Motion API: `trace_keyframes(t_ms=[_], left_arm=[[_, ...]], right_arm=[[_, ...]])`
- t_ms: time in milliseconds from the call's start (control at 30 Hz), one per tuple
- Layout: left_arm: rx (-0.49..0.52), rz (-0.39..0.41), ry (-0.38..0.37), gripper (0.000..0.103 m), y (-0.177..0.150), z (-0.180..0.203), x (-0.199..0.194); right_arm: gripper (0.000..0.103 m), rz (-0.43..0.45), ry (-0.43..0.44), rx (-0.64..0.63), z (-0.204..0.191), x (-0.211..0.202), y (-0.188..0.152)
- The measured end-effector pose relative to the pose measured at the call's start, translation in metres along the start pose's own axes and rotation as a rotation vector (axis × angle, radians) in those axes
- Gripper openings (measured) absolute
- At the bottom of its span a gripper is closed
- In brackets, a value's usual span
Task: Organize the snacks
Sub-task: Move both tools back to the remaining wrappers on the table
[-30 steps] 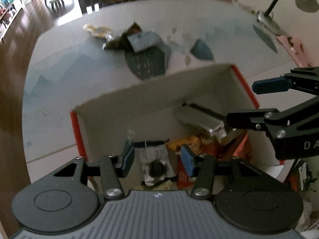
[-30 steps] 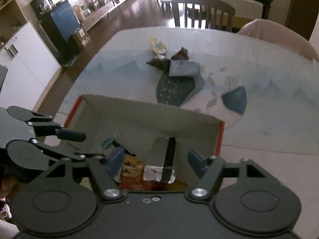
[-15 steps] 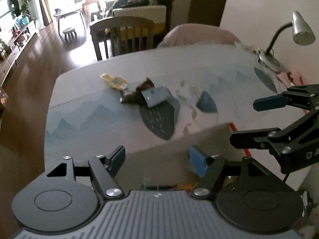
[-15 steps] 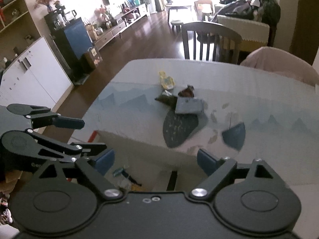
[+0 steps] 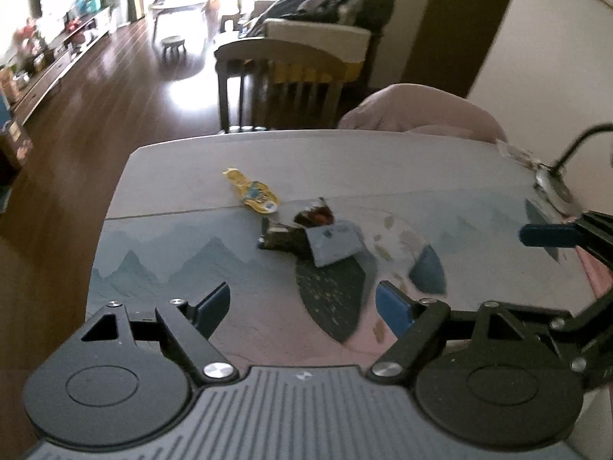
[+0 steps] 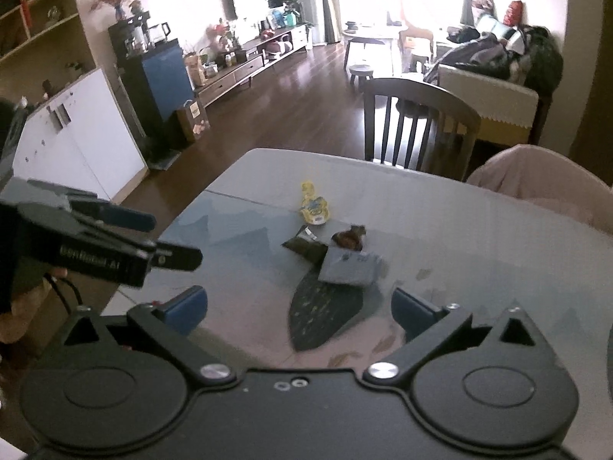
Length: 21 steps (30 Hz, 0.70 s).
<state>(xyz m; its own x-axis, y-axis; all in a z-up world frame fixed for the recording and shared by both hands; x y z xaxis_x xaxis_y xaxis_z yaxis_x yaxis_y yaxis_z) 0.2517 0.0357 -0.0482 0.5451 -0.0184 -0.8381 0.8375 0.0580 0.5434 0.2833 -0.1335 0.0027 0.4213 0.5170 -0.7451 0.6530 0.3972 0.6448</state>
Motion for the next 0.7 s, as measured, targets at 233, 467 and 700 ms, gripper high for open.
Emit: trace_keyframes(t_ms=[233,467,700], left_arm=[[-0.091,-0.122,0.066,0.083,0.042,-0.006,0.051],[-0.168,-0.206,0.101,0.083,0.076,-0.007,0.107],[-0.246,-0.307,0.145,0.083,0.082,-0.007,0.171]], right_arm=[[0.103,-0.074,0.024,-0.127,0.026,0.041,0.019],[0.102,-0.122,0.016,-0.207,0.060,0.089,0.038],[0.100,-0.234,0.030,-0.334,0.079,0.152,0.022]])
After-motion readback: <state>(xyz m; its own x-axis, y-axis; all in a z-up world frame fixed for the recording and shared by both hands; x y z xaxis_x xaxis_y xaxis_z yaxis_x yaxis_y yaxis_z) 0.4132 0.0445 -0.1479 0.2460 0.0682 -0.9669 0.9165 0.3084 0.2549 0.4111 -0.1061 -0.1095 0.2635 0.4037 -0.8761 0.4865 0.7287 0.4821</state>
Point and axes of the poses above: each gripper's, at about its wrist camera, not at the fingertips, and x roughly the way its jaws point, z to its right, y to its top, the point moved 5 cm from there along x, roughly the way its jaws point, and after that the axes turned 6 degrees about y, right-handed, at the moved point
